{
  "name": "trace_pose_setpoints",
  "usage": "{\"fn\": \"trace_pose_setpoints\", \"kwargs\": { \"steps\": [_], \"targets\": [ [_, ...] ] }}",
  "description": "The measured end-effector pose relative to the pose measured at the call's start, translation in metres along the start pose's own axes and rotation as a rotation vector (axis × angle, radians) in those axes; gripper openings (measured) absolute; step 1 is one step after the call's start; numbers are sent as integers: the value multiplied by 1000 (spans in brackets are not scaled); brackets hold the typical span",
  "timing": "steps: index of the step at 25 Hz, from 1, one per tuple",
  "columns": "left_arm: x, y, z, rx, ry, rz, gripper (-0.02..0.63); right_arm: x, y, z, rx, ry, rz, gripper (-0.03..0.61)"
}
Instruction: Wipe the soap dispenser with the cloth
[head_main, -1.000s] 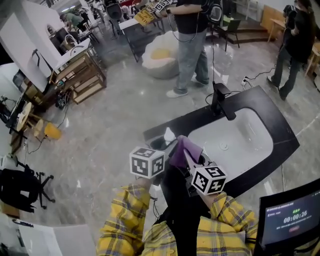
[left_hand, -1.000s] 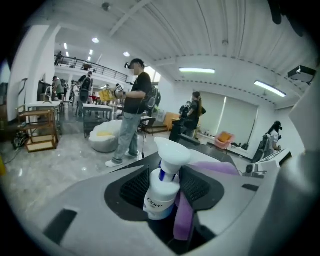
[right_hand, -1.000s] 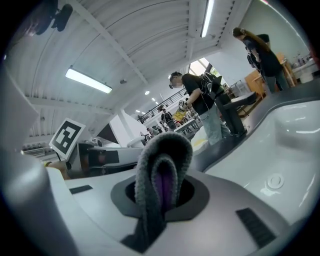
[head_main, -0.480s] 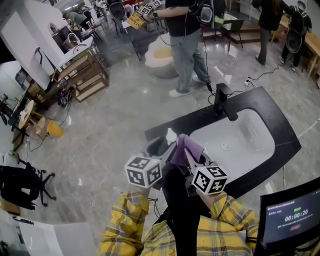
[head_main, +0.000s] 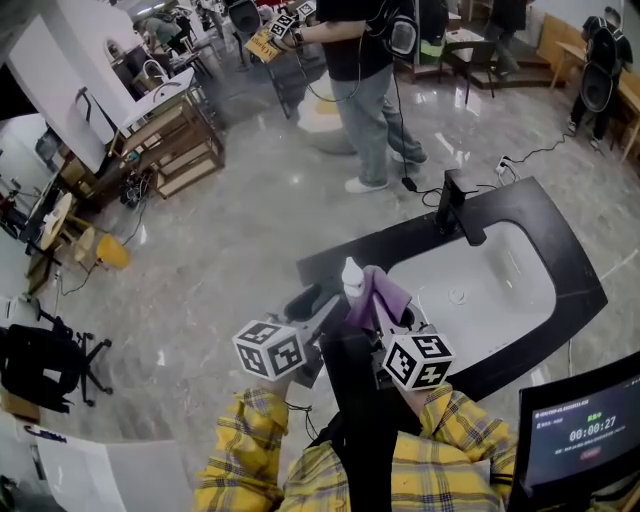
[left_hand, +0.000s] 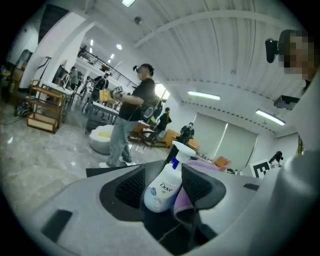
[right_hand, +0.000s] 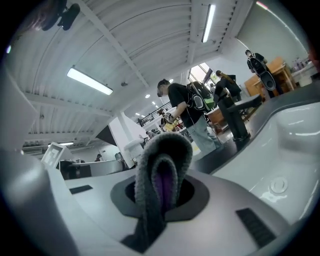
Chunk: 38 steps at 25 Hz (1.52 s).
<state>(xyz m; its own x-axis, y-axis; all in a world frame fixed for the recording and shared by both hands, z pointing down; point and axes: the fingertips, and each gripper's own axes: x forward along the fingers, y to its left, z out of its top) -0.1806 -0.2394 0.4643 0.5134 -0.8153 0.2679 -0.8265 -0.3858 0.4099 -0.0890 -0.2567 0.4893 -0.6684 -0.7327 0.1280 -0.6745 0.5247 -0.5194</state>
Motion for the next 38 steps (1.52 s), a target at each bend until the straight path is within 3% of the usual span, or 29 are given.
{"fn": "trace_pose_setpoints", "kwargs": {
  "steps": [5, 8, 14, 19, 23, 25, 34, 38],
  "targets": [
    [4, -2, -3, -7, 12, -29, 202, 4, -15, -14, 1, 44, -30, 41],
    [12, -5, -2, 30, 16, -47, 202, 7, -25, -22, -1, 72, -42, 41],
    [17, -12, 1, 256, 50, -97, 202, 10, -28, -36, -20, 120, -49, 41],
    [21, -9, 11, 328, 46, -151, 202, 11, -29, -38, -59, 140, -55, 41],
    [25, -14, 2, 504, 158, -241, 204, 10, -29, -39, -54, 157, -60, 41],
    [27, -16, 1, 547, 193, -288, 213, 8, -29, -39, -59, 166, -61, 41],
    [30, -26, 7, 448, 243, -517, 233, 2, -26, -32, -92, 158, -47, 41],
    [35, -24, -4, 501, 332, -583, 235, -5, -27, -25, -87, 138, -55, 41]
  ]
}}
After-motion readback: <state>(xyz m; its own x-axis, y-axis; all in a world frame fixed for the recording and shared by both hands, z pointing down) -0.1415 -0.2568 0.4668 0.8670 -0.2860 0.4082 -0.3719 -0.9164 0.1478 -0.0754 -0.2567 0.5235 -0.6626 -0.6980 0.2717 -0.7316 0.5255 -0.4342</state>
